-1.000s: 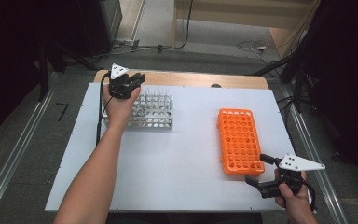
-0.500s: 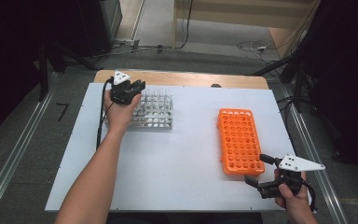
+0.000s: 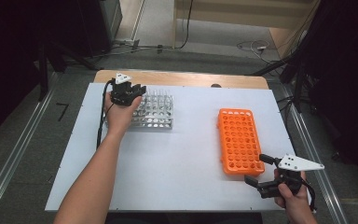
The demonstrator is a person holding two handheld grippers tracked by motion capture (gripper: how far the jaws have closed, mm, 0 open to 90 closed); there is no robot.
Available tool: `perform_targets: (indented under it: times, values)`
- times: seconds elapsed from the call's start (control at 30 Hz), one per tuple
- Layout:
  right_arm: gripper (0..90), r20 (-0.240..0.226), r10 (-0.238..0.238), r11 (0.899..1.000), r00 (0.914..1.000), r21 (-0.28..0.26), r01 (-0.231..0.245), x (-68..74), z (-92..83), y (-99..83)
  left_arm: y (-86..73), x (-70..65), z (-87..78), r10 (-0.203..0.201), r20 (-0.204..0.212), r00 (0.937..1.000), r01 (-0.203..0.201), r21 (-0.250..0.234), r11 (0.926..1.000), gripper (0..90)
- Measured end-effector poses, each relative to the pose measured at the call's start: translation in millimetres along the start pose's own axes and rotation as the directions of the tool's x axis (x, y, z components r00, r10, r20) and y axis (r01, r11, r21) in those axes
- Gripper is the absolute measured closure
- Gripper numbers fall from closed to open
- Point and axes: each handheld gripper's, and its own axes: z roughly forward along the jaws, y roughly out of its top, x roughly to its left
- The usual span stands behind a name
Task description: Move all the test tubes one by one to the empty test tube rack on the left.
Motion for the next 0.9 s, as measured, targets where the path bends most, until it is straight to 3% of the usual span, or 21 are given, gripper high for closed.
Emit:
perform_targets:
  times: [0.1,0.23,0.33,0.5,0.8,0.9]
  values:
    - [0.0,0.000,-0.003,1.000,1.0000,0.000,0.003,0.2,0.3,0.0,0.3,2.1,-2.9,-0.026,0.011,0.9996,0.026,0.008,0.9996,64.4]
    - [0.0,0.004,-0.003,1.000,1.0000,-0.001,0.003,-0.7,0.2,0.0,-0.1,2.1,-8.4,-0.031,0.033,0.9990,0.031,-0.001,0.9995,53.7]
    - [0.0,0.006,0.001,1.000,1.0000,-0.003,-0.001,-1.3,-0.1,0.0,-0.2,1.2,-13.3,-0.036,0.066,0.9972,0.037,-0.012,0.9993,39.6]
    - [0.0,0.007,-0.001,1.000,1.0000,-0.002,0.001,-1.6,0.4,0.2,0.2,-1.3,-20.1,-0.045,0.099,0.9941,0.047,-0.024,0.9986,24.9]
    - [0.0,0.007,-0.002,1.000,1.0000,-0.001,0.002,-1.0,0.8,0.4,-3.7,-8.1,-27.7,-0.031,0.155,0.9875,0.033,-0.013,0.9994,2.4]
    - [0.0,0.007,-0.004,1.000,1.0000,-0.001,0.004,-1.1,1.6,0.3,-5.4,-10.8,-32.3,-0.023,0.172,0.9848,0.026,-0.018,0.9995,0.0]
